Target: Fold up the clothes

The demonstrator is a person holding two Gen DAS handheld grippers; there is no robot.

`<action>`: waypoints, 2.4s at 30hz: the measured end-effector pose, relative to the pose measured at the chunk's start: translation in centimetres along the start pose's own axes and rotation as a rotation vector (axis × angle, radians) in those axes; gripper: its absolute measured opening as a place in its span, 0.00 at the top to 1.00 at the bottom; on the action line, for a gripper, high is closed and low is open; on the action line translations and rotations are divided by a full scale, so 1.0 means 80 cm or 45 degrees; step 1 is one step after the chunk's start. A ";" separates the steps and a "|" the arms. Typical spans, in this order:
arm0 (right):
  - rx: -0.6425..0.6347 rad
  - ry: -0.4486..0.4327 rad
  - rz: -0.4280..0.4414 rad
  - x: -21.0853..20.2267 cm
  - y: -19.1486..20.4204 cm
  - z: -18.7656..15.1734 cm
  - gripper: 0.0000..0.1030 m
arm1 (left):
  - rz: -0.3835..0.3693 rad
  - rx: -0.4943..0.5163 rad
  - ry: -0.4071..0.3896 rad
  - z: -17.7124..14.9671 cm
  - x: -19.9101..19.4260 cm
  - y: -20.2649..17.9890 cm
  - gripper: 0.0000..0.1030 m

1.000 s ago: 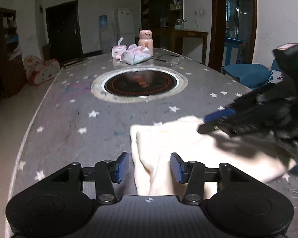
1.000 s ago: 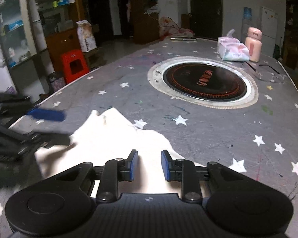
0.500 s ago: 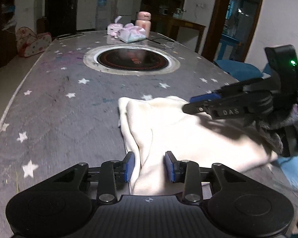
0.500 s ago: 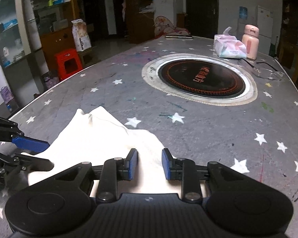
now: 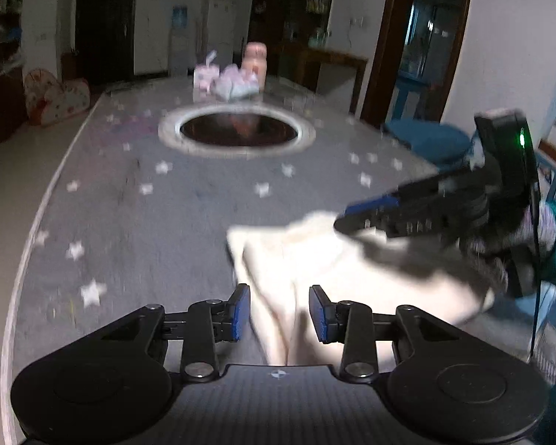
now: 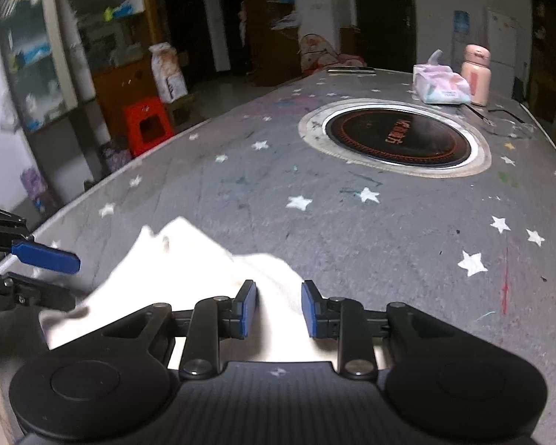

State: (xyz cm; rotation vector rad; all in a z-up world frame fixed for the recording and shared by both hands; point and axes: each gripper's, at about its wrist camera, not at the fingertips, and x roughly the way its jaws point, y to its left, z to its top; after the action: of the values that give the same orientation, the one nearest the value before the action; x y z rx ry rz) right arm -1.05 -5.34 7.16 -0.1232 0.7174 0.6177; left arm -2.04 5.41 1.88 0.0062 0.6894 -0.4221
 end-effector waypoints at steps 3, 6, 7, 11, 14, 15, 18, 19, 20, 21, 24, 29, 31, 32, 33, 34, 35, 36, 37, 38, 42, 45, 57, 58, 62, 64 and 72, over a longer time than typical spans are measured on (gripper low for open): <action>-0.021 -0.008 0.000 -0.005 0.007 0.006 0.78 | -0.047 0.014 -0.015 0.012 0.019 -0.007 0.65; -0.036 0.016 -0.003 0.004 0.011 0.006 0.83 | -0.063 0.012 0.008 0.020 0.051 -0.009 0.71; -0.030 0.022 -0.007 0.008 0.010 0.006 0.83 | -0.056 0.002 0.023 0.021 0.063 -0.008 0.72; -0.010 0.039 -0.027 0.021 0.005 0.004 0.83 | -0.014 -0.037 0.054 0.023 0.096 0.000 0.72; 0.012 0.019 -0.045 0.020 0.002 0.007 0.83 | 0.004 -0.065 0.048 0.021 0.099 0.004 0.66; 0.022 0.010 -0.048 0.016 0.000 0.007 0.83 | 0.001 -0.069 0.044 0.021 0.098 0.003 0.57; 0.017 -0.011 -0.064 -0.001 -0.003 0.005 0.82 | 0.017 -0.055 0.036 0.021 0.095 -0.004 0.45; 0.009 -0.016 -0.070 -0.008 -0.004 0.003 0.81 | 0.023 -0.050 0.033 0.021 0.095 -0.007 0.44; 0.003 -0.020 -0.075 -0.016 -0.004 0.000 0.80 | 0.029 -0.051 0.029 0.022 0.095 -0.009 0.38; -0.002 -0.024 -0.079 -0.024 -0.004 -0.002 0.80 | 0.030 -0.052 0.019 0.022 0.093 -0.011 0.31; 0.009 -0.016 -0.083 -0.051 -0.009 -0.021 0.80 | 0.052 -0.040 -0.026 0.023 0.086 -0.021 0.12; 0.060 0.017 -0.118 -0.063 -0.025 -0.045 0.73 | 0.072 0.004 -0.094 0.019 0.072 -0.043 0.00; 0.091 0.028 -0.139 -0.061 -0.034 -0.053 0.73 | 0.082 0.043 -0.106 0.015 0.067 -0.054 0.00; 0.113 0.030 -0.138 -0.058 -0.039 -0.055 0.73 | 0.084 0.056 -0.109 0.013 0.066 -0.059 0.00; 0.132 0.023 -0.135 -0.057 -0.043 -0.056 0.73 | 0.080 0.064 -0.108 0.010 0.065 -0.063 0.00; 0.150 0.016 -0.131 -0.057 -0.046 -0.057 0.73 | 0.074 0.071 -0.106 0.007 0.063 -0.066 0.00; 0.165 0.009 -0.126 -0.058 -0.048 -0.056 0.73 | 0.070 0.073 -0.102 0.004 0.062 -0.068 0.00; 0.179 -0.006 -0.120 -0.061 -0.050 -0.053 0.73 | 0.068 0.073 -0.097 0.002 0.061 -0.070 0.00; 0.193 -0.022 -0.114 -0.065 -0.051 -0.050 0.73 | 0.066 0.069 -0.094 0.000 0.061 -0.071 0.00; 0.191 -0.035 -0.109 -0.068 -0.051 -0.048 0.73 | 0.063 0.060 -0.091 -0.001 0.060 -0.072 0.00; 0.180 -0.062 -0.116 -0.068 -0.051 -0.041 0.74 | 0.044 0.031 -0.099 -0.004 0.059 -0.075 0.00; 0.214 -0.033 -0.169 -0.046 -0.065 -0.046 0.81 | 0.044 0.034 -0.096 -0.008 0.056 -0.077 0.00; 0.122 -0.032 -0.174 -0.043 -0.050 -0.038 0.78 | 0.052 0.032 -0.051 -0.016 0.058 -0.078 0.00; 0.107 -0.021 -0.197 -0.039 -0.052 -0.040 0.79 | 0.055 0.034 -0.050 -0.017 0.056 -0.078 0.00; 0.130 -0.043 -0.188 -0.061 -0.059 -0.038 0.78 | 0.051 0.030 -0.057 -0.018 0.051 -0.073 0.00; 0.086 -0.039 -0.194 -0.078 -0.059 -0.042 0.78 | 0.052 0.024 -0.059 -0.017 0.051 -0.072 0.00; -0.036 0.000 -0.128 -0.141 -0.031 -0.081 0.78 | 0.045 0.026 -0.063 -0.018 0.049 -0.074 0.00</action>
State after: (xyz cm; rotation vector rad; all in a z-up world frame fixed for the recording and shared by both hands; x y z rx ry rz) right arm -9.98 -14.89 9.37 -0.1847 0.6985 0.5321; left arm -2.45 -1.33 -0.87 0.0273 0.6356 -0.3946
